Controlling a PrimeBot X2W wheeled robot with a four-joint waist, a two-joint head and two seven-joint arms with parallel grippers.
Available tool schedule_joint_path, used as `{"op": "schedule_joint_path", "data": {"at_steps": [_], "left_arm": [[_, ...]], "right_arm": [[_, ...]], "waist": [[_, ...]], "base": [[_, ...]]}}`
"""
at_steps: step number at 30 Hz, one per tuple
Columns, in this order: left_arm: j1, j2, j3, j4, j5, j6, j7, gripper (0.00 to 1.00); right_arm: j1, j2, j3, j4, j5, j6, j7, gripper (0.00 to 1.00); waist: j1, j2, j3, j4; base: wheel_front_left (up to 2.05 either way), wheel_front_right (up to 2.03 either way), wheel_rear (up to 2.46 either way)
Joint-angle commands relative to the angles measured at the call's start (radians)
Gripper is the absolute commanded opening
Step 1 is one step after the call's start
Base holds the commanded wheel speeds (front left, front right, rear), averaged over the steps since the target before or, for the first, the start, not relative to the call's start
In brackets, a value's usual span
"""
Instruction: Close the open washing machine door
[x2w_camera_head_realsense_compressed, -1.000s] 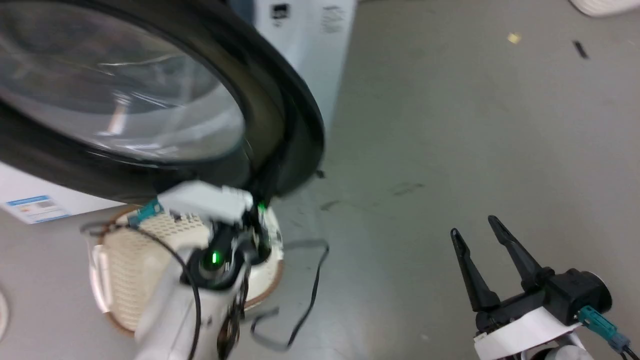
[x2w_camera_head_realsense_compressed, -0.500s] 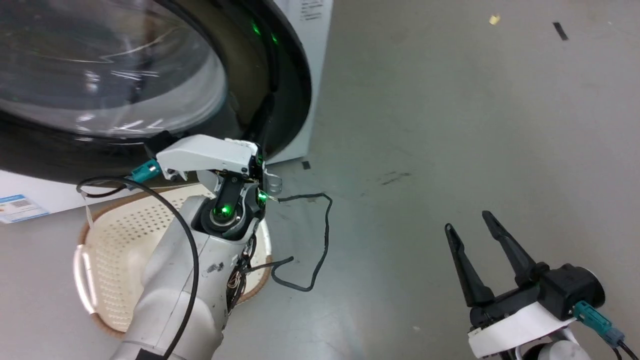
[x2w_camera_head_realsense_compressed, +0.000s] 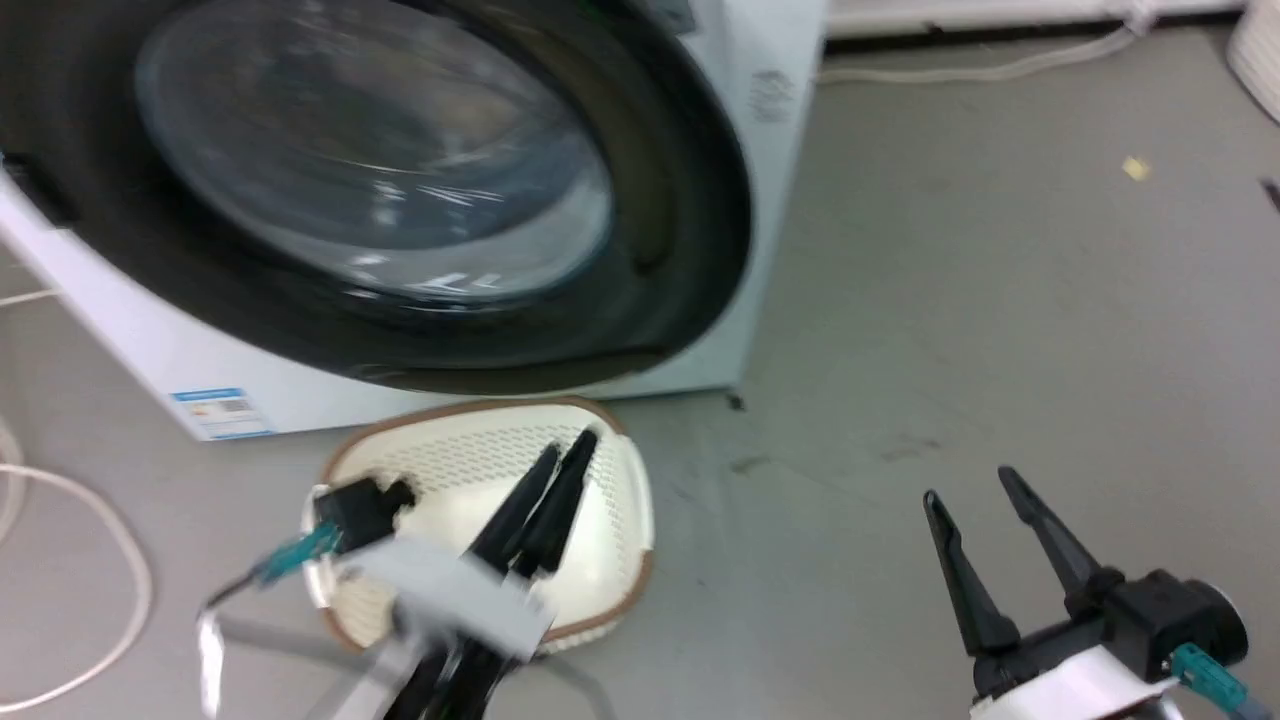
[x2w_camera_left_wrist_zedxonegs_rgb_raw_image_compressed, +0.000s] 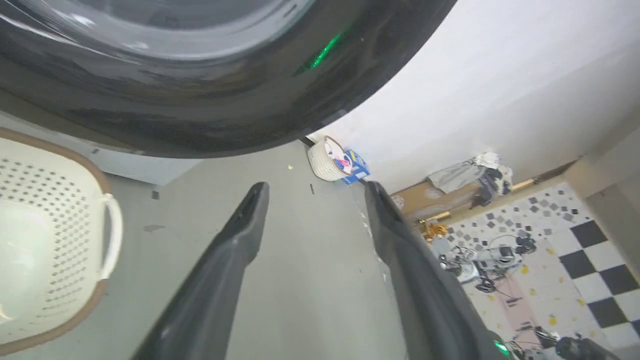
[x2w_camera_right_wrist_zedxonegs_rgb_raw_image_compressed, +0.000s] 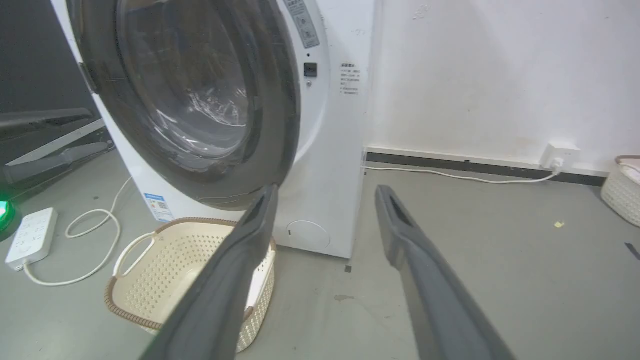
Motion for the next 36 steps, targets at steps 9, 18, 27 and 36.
{"op": "schedule_joint_path", "data": {"at_steps": [9, 18, 27, 36], "left_arm": [[0.157, 0.055, 0.226, -0.098, 0.530, 0.100, -0.085, 1.00], [0.385, -0.056, 0.450, -0.262, 1.035, 0.179, -0.085, 1.00], [0.446, -0.082, 0.463, -0.266, 1.184, 0.164, -0.085, 1.00], [0.391, -0.125, 0.446, -0.269, 1.243, 0.155, -0.085, 1.00]], "right_arm": [[0.070, -0.013, -0.007, -0.007, -0.014, 0.001, -0.004, 1.00], [0.087, 0.000, 0.006, -0.005, -0.021, 0.001, -0.004, 1.00], [0.087, 0.000, 0.007, 0.002, -0.014, 0.001, -0.004, 1.00], [-0.028, -0.099, 0.062, 0.009, 0.047, 0.001, -0.004, 0.00]], "waist": [[0.0001, -0.0001, -0.134, 0.182], [0.0001, -0.0001, -0.168, 0.245], [0.0001, -0.0001, -0.151, 0.272], [0.0001, -0.0001, -0.029, 0.335]], "base": [[0.00, 0.00, 0.00], [0.00, 0.00, 0.00], [0.00, 0.00, 0.00], [0.00, 0.00, 0.00]]}}
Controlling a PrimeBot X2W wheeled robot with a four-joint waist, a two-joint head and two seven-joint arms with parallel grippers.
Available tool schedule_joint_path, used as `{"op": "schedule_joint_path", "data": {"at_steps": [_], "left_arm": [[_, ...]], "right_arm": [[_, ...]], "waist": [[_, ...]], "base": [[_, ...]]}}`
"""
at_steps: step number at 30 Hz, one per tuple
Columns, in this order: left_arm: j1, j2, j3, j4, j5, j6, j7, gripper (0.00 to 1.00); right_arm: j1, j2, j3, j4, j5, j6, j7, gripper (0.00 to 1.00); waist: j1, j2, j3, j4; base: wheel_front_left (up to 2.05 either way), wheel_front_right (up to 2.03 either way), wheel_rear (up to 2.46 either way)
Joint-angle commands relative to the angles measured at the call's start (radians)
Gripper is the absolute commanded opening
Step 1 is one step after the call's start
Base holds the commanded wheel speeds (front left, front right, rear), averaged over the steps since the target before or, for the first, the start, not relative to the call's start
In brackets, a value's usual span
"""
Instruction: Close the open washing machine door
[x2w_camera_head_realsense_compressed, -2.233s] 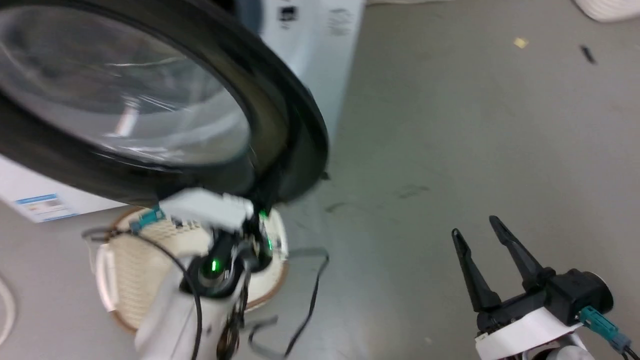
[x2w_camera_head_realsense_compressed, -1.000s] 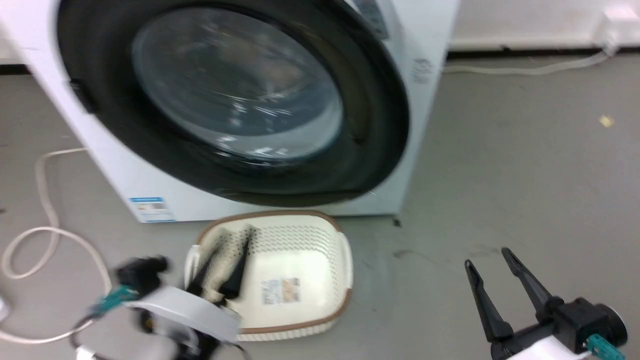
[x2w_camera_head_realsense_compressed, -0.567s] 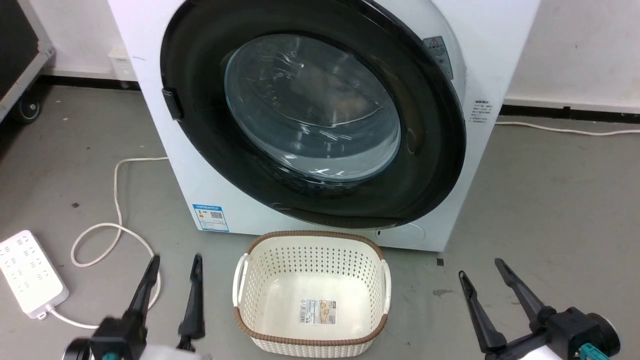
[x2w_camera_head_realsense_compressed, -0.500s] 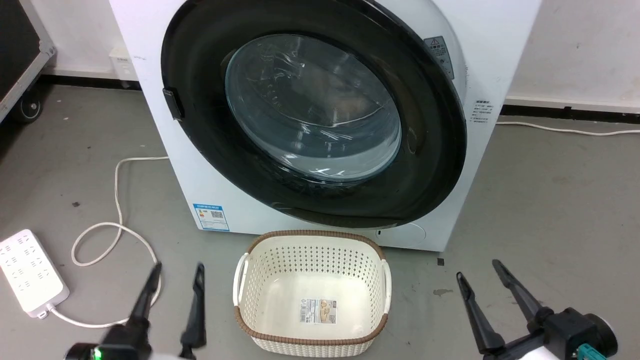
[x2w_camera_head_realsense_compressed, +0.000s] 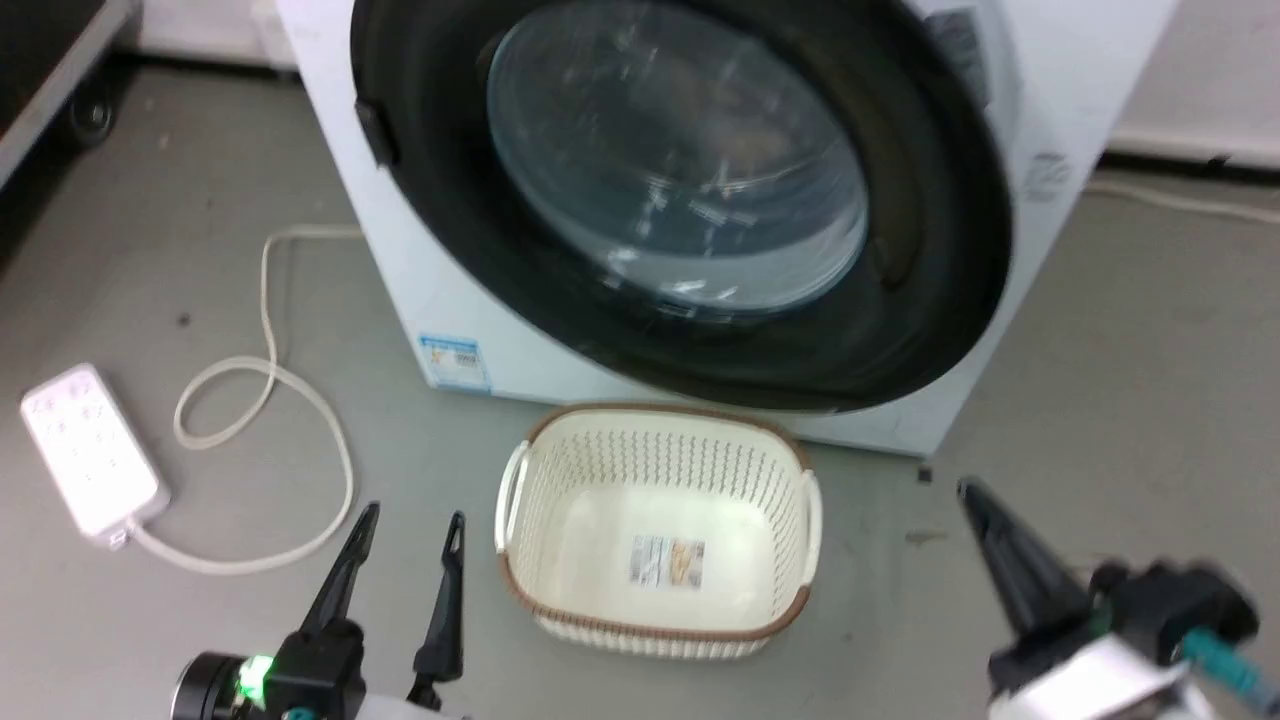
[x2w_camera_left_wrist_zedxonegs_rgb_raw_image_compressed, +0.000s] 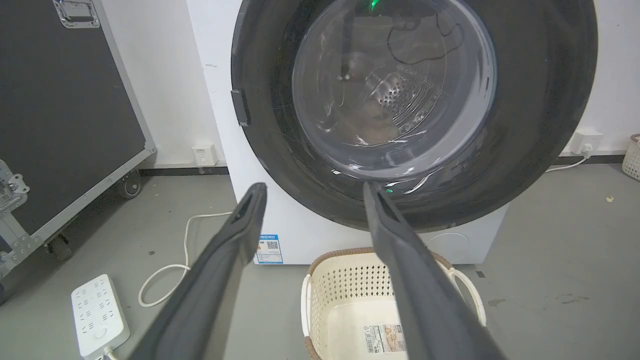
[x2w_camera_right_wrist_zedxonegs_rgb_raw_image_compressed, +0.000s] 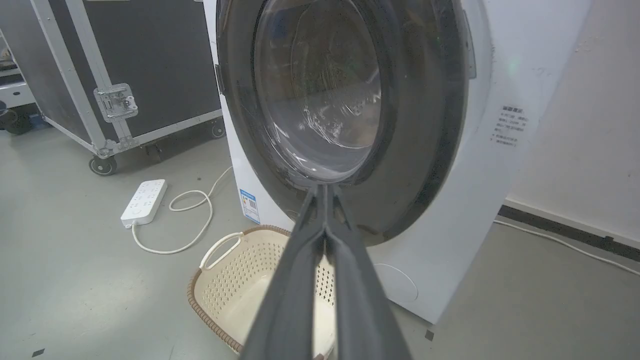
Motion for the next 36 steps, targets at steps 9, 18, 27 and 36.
{"op": "schedule_joint_path", "data": {"at_steps": [9, 18, 27, 36], "left_arm": [[-0.086, -0.039, -0.017, -0.004, 0.037, -0.006, -0.004, 1.00], [-0.148, -0.071, -0.036, -0.009, 0.045, -0.002, -0.004, 1.00], [-0.185, -0.090, -0.057, -0.023, 0.044, -0.003, -0.004, 1.00], [-0.198, -0.099, -0.062, -0.009, 0.043, 0.002, -0.004, 1.00]], "right_arm": [[-0.347, -0.219, 0.144, 0.053, 0.192, 0.001, 0.093, 0.00], [-0.657, -0.332, 0.187, 0.209, 0.374, 0.001, 0.213, 0.00], [-0.868, -0.336, 0.120, 0.434, 0.459, 0.001, 0.276, 0.00], [-1.003, -0.281, 0.050, 0.633, 0.482, 0.001, 0.247, 0.00]], "waist": [[0.0000, -0.0001, 0.180, 0.087], [0.0000, -0.0001, 0.266, 0.124], [0.0000, -0.0001, 0.324, 0.150], [0.0000, -0.0001, 0.331, 0.158]], "base": [[0.00, 0.00, 0.00], [0.00, 0.00, 0.00], [0.00, 0.00, 0.00], [0.00, 0.00, 0.00]]}}
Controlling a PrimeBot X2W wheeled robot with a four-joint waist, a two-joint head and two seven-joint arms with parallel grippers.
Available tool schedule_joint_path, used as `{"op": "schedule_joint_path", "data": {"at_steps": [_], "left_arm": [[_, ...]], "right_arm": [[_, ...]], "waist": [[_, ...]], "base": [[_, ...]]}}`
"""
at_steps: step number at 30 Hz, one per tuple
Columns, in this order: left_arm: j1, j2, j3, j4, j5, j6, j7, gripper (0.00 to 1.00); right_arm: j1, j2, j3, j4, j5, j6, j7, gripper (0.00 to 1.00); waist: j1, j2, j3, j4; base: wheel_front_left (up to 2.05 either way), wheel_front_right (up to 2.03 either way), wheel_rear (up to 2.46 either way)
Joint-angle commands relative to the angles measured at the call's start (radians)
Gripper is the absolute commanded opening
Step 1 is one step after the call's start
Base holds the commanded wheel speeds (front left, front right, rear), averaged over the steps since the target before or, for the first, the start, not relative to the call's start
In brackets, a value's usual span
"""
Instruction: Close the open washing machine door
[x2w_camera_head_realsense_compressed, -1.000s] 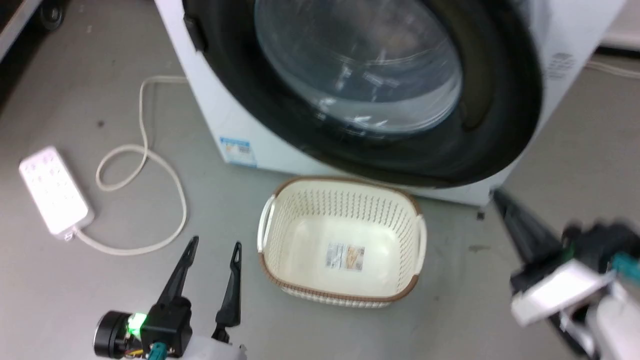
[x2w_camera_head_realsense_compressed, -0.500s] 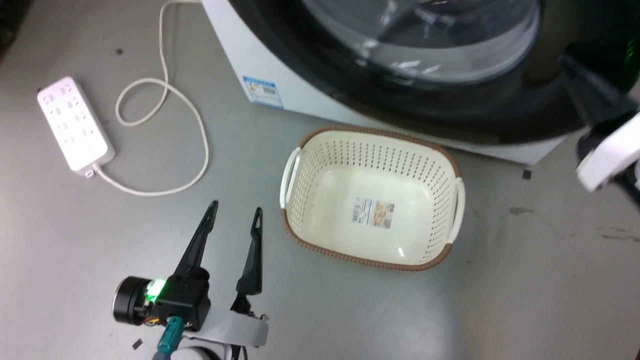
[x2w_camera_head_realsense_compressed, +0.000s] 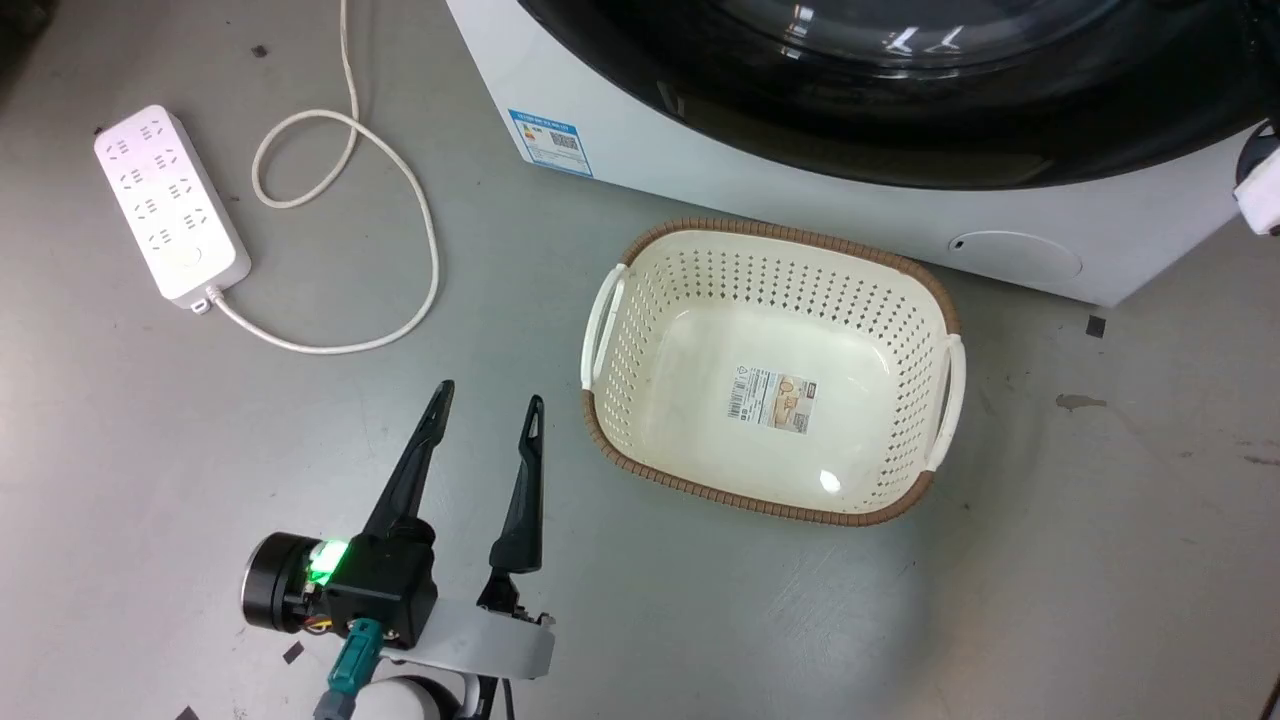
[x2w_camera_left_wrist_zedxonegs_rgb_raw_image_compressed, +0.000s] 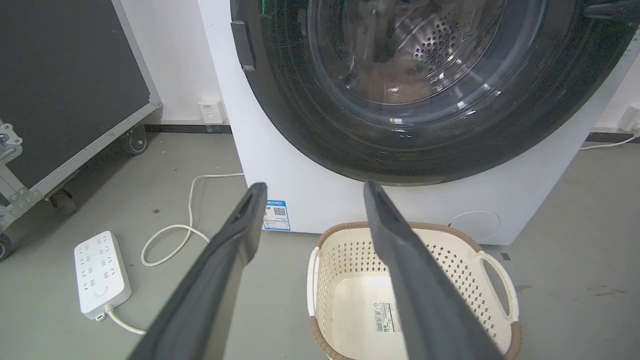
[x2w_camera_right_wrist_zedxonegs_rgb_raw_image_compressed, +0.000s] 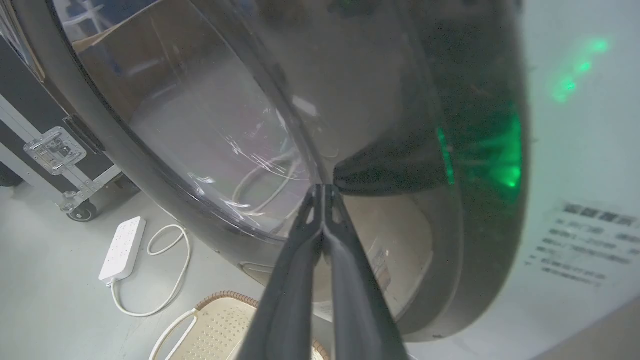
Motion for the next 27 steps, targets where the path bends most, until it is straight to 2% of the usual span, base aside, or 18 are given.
{"op": "schedule_joint_path", "data": {"at_steps": [1, 8, 9, 10, 16, 17, 20, 27], "left_arm": [[-0.016, -0.005, 0.001, 0.005, 0.005, 0.006, -0.004, 1.00], [-0.003, -0.006, 0.023, 0.016, 0.000, 0.001, -0.004, 1.00], [0.001, -0.006, 0.028, 0.019, -0.002, -0.001, -0.004, 1.00], [0.005, -0.006, 0.034, 0.022, -0.004, -0.003, -0.004, 1.00], [0.038, -0.001, 0.068, 0.054, -0.018, -0.015, -0.004, 1.00], [0.054, 0.000, 0.082, 0.067, -0.027, -0.021, -0.004, 1.00], [0.069, -0.001, 0.099, 0.078, -0.041, -0.025, -0.004, 1.00], [0.120, 0.000, 0.139, 0.108, -0.048, -0.045, -0.004, 1.00]], "right_arm": [[-0.051, -0.024, -0.022, 0.028, -0.002, -0.012, -0.026, 0.00], [-0.016, 0.003, 0.023, 0.075, -0.002, -0.012, -0.091, 0.00], [-0.003, 0.007, 0.028, 0.079, -0.001, -0.012, -0.106, 0.35], [0.012, 0.010, 0.036, 0.079, 0.000, -0.012, -0.121, 1.00], [0.133, 0.057, 0.065, 0.061, 0.031, -0.012, -0.201, 1.00], [0.200, 0.076, 0.061, 0.033, 0.050, -0.012, -0.226, 1.00], [0.271, 0.087, 0.063, -0.010, 0.052, -0.012, -0.245, 1.00], [0.514, 0.132, -0.018, -0.174, -0.029, -0.012, -0.269, 1.00]], "waist": [[0.0000, 0.0000, -0.007, -0.002], [0.0000, 0.0000, -0.074, -0.032], [0.0000, 0.0000, -0.090, -0.039], [0.0000, 0.0000, -0.105, -0.046], [0.0000, 0.0000, -0.202, -0.097], [0.0000, 0.0000, -0.235, -0.118], [0.0000, 0.0000, -0.267, -0.138], [0.0000, 0.0000, -0.355, -0.199]], "base": [[0.00, 0.00, 0.00], [0.00, 0.00, 0.00], [0.00, 0.00, 0.00], [0.00, 0.00, 0.00], [0.00, 0.00, 0.00], [0.00, 0.00, 0.00], [0.00, 0.00, 0.00], [0.00, 0.00, 0.00]]}}
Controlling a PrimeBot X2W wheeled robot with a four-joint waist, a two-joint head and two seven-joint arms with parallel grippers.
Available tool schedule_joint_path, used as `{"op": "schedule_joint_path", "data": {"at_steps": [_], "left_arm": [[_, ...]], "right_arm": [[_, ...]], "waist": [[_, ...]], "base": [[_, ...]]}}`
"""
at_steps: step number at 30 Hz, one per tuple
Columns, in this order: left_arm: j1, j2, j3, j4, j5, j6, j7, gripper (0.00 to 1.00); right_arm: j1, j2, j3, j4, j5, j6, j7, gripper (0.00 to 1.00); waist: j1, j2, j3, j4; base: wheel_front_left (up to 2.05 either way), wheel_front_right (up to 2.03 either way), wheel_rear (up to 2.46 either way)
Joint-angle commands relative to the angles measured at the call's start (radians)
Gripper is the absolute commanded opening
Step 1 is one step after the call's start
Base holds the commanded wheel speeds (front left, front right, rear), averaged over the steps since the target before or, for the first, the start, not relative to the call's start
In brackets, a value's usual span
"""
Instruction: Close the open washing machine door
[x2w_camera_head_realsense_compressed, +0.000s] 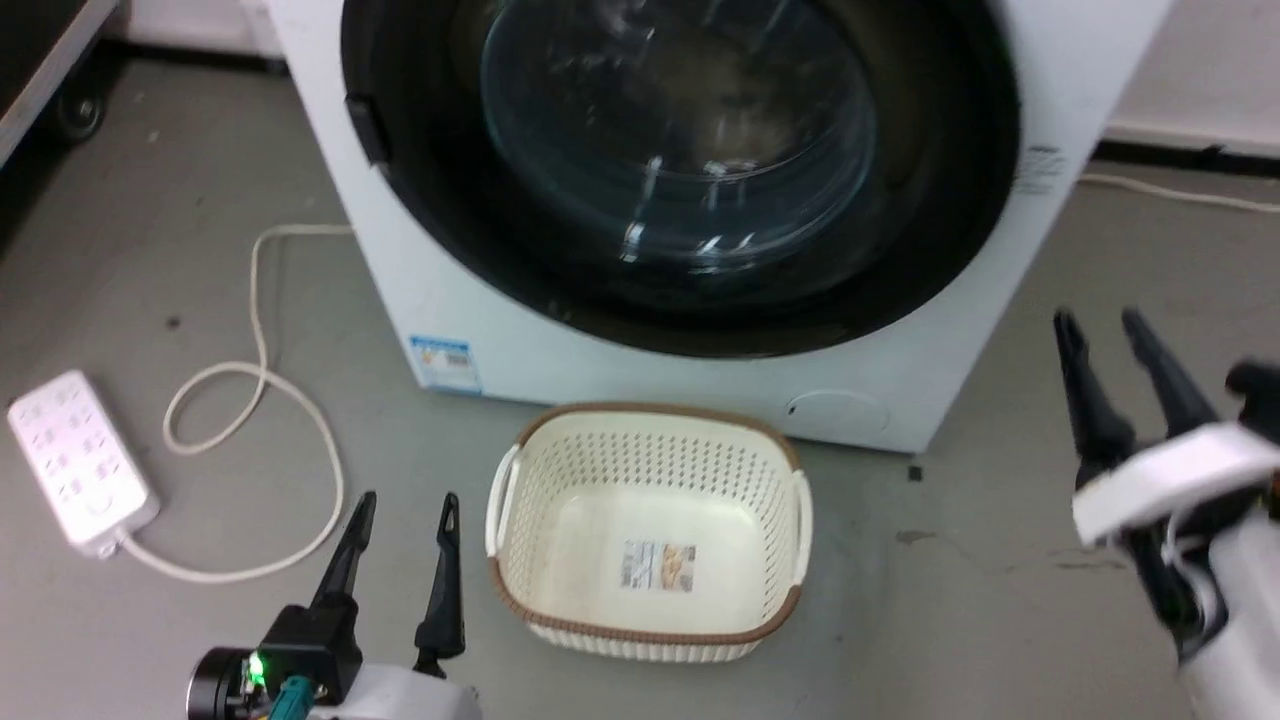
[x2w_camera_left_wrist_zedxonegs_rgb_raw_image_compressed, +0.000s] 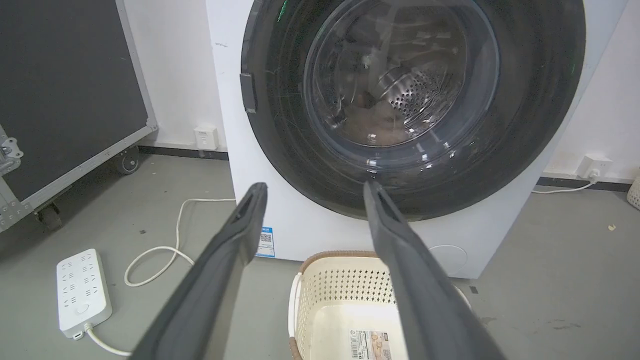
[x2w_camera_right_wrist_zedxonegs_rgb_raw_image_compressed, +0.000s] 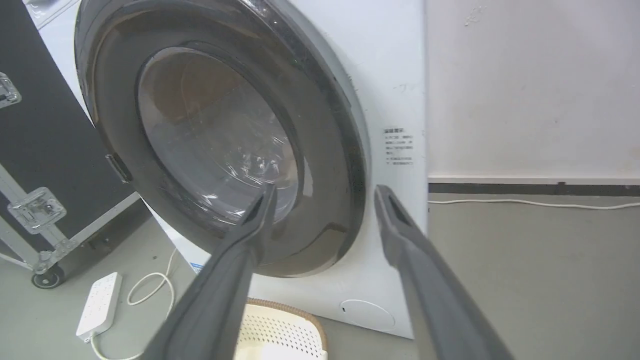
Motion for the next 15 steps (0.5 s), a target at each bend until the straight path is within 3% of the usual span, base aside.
{"op": "schedule_joint_path", "data": {"at_steps": [1, 10, 15], "left_arm": [[0.018, 0.003, 0.006, 0.005, -0.001, -0.006, -0.004, 1.00], [0.071, -0.001, 0.017, 0.010, 0.005, -0.013, -0.004, 1.00], [0.080, -0.004, 0.018, 0.016, -0.011, -0.010, -0.004, 1.00]], "right_arm": [[0.049, 0.012, -0.017, -0.028, -0.031, -0.001, -0.006, 1.00], [0.354, 0.151, -0.191, -0.278, -0.294, -0.001, -0.006, 1.00], [0.473, 0.232, -0.241, -0.352, -0.419, -0.001, -0.006, 1.00]], "waist": [[0.0003, -0.0001, -0.047, -0.039], [0.0003, -0.0001, -0.093, -0.069], [0.0003, -0.0001, -0.103, -0.064]], "base": [[0.00, 0.00, 0.00], [0.00, 0.00, 0.00], [0.00, 0.00, 0.00]]}}
